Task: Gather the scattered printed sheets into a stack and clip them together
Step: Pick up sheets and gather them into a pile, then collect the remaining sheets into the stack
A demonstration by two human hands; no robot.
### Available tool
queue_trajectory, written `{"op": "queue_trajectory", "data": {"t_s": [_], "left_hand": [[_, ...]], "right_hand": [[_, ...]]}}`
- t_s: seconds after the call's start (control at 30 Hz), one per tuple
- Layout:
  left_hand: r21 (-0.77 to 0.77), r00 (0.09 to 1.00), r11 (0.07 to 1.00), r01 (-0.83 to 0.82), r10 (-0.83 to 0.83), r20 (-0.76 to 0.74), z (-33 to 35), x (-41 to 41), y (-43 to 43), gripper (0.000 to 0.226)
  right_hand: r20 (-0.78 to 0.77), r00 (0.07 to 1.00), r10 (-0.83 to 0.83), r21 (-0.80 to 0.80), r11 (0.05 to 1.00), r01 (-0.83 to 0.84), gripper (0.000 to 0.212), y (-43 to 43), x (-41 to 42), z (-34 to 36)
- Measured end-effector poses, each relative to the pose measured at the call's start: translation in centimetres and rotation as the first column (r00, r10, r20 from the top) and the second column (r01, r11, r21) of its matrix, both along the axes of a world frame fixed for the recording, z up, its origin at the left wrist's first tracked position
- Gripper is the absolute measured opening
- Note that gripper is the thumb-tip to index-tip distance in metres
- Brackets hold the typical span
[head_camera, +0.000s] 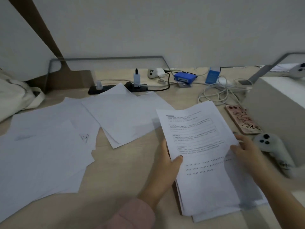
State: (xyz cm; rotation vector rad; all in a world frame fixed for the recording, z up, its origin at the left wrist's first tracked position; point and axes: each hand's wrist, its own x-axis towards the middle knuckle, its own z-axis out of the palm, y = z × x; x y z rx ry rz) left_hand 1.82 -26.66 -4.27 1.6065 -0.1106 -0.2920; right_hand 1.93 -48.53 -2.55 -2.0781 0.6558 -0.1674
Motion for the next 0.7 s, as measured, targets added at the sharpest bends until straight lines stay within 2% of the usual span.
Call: {"op": "queue_trajectory", "data": {"t_s": [0.3, 0.57, 0.7], "left_hand": [[0.21, 0.996, 0.978, 0.019, -0.037, 0.081, -1.7, -0.7, -2.1, 0.063], [0.192, 0.999, 0.98, 0.05, -0.053, 0.011, -2.5, -0.8, -1.8, 0.062], [0.237, 0.999, 0.97, 0.045, -0.051, 0.019, -2.0, -0.8, -0.3, 0.056]], "right_hand": [[-0.104, 0.994, 0.021, -0.206, 0.978, -0.043, 0.045, -1.9, -0.3, -2.4], [-0.136, 0.988, 0.066, -0.466, 0.876, -0.123, 0.048, -1.8, -1.1, -3.2], [-0.061, 0.994, 0.087, -0.458, 0.882, -0.105, 0.043, -0.5, -1.2, -2.0]]}}
